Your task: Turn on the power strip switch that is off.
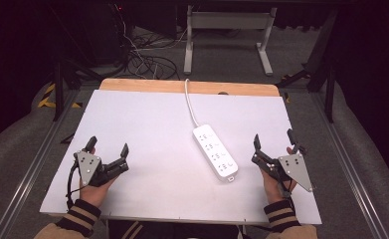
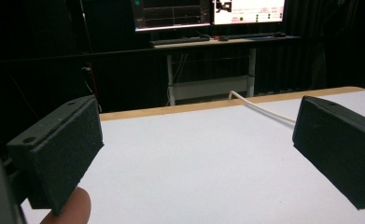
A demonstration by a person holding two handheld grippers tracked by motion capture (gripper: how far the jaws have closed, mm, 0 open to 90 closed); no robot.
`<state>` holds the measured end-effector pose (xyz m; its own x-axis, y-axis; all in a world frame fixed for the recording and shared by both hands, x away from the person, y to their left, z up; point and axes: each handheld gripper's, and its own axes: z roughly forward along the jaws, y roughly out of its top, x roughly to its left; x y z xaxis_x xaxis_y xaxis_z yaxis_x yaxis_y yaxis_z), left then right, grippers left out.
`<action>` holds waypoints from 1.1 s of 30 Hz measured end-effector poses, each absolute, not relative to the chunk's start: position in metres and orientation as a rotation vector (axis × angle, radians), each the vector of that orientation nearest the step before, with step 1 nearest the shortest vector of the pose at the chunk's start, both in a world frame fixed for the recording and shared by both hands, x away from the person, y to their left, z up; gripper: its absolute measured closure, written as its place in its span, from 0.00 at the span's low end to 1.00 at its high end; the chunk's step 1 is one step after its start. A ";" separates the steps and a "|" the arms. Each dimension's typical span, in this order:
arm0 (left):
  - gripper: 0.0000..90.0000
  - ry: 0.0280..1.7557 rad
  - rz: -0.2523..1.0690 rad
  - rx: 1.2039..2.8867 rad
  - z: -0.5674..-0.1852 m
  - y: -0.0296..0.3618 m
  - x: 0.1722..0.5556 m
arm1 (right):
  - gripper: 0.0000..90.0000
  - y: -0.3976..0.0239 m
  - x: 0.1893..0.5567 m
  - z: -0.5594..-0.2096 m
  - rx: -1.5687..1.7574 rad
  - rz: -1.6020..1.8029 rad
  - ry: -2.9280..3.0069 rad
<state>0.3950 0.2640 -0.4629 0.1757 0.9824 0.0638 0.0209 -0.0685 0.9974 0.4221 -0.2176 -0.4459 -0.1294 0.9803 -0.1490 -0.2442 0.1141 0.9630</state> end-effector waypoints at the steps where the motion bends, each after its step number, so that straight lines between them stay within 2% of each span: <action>1: 0.02 1.065 1.113 1.355 -0.463 0.264 0.395 | 0.07 -0.218 0.422 -0.446 0.864 1.318 1.194; 33: 0.02 1.070 1.113 1.357 -0.463 0.266 0.394 | 0.09 -0.220 0.427 -0.449 0.926 1.331 1.214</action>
<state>0.3937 0.2656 -0.4628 0.1730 0.9829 0.0634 0.0248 -0.0687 0.9973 0.4269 -0.2196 -0.4494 -0.1382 0.9847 -0.1062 -0.1963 0.0779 0.9774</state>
